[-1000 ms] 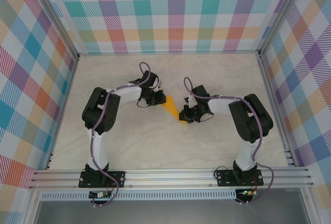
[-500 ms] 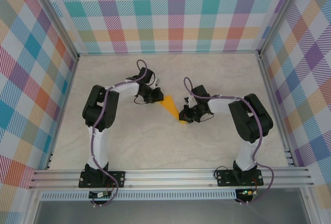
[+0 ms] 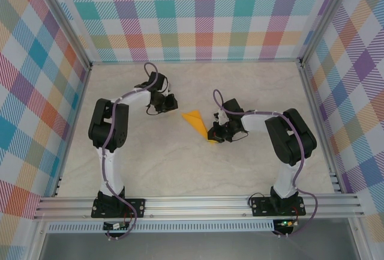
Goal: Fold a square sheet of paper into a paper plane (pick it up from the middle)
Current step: Fold the wing for the fifth time at the center of the table.
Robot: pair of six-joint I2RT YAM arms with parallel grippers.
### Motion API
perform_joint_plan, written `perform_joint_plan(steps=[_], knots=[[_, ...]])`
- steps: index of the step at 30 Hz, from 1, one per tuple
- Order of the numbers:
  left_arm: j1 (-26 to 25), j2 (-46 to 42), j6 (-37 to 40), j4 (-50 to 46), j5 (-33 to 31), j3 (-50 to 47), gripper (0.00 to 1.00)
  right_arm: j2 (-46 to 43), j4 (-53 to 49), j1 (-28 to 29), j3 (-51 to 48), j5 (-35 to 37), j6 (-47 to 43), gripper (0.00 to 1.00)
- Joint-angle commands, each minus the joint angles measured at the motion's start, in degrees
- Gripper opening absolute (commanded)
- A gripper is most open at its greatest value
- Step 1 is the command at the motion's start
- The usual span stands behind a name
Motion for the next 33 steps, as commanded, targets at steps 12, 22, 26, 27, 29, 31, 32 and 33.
perform_joint_plan(steps=[12,22,26,27,29,31,32,33], knots=[[-15.24,-12.99,-14.07,18.86,2.09,-20.08,0.15,5.62,-8.66,0.04,-2.92,8.18,-1.16,0.02],[-20.91,-7.47,-17.65,23.93,5.64,-20.66,0.14,5.16,-8.63,0.05,-3.17,8.44,-1.12,0.02],[-20.91,-6.27,-18.08,24.35,5.57,-20.3,0.14,4.9,-8.51,0.05,-3.35,8.53,-1.08,0.02],[-20.91,-6.14,-18.08,24.48,5.59,-20.14,0.14,4.99,-8.5,0.05,-3.42,8.59,-1.11,0.02],[-20.91,-5.85,-18.1,24.76,5.68,-19.71,0.14,5.0,-8.57,0.04,-3.44,8.62,-1.05,0.02],[-20.85,-5.2,-18.08,24.37,5.5,-19.0,0.14,5.0,-8.49,0.05,-3.46,8.61,-1.07,0.02],[-20.91,-4.84,-18.17,24.3,5.54,-18.76,0.13,5.04,-8.62,0.05,-3.44,8.69,-1.07,0.02],[-20.93,-4.42,-18.18,24.24,5.46,-18.64,0.13,4.99,-8.62,0.05,-3.44,8.7,-1.0,0.02]])
